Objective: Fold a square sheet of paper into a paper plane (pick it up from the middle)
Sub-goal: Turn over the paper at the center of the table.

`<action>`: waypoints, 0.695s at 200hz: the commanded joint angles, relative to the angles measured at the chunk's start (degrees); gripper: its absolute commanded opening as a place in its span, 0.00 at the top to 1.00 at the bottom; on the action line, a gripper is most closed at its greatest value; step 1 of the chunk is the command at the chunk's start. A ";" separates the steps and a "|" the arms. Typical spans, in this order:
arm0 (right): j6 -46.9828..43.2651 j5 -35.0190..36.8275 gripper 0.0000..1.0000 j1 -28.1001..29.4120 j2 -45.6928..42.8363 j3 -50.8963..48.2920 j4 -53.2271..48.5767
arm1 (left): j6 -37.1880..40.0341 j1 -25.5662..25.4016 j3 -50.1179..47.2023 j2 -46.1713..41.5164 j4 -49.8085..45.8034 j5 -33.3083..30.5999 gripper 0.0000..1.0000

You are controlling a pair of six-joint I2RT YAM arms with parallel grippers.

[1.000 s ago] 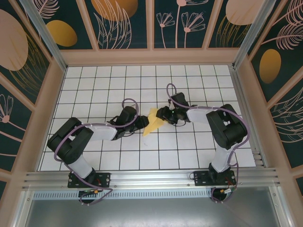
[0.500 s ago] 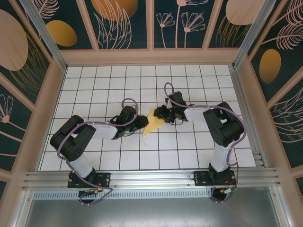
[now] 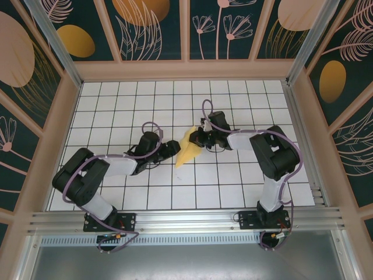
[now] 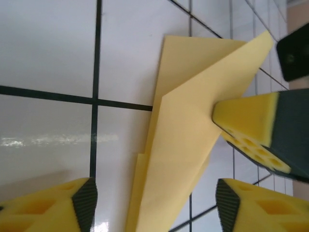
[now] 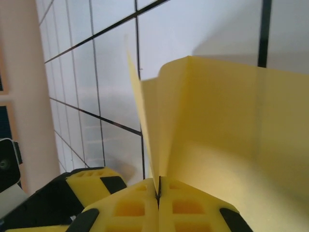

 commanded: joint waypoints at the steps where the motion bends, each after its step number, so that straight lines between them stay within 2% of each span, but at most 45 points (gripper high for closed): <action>1: -1.70 -5.51 0.97 -1.62 -5.42 -1.05 5.73 | 0.14 1.00 -2.68 -5.85 5.18 2.85 0.17; 37: -3.29 -12.04 0.98 -3.35 -11.30 -0.66 6.67 | 1.39 1.67 -3.97 -12.98 7.20 7.44 0.02; 86: -0.17 -19.42 0.98 -4.45 -16.22 0.35 11.17 | -3.57 1.75 -4.40 -16.30 13.82 12.90 0.02; 139: 4.45 -23.72 0.97 -4.46 -17.22 1.41 16.48 | -10.75 1.75 -6.25 -13.08 27.52 17.59 0.02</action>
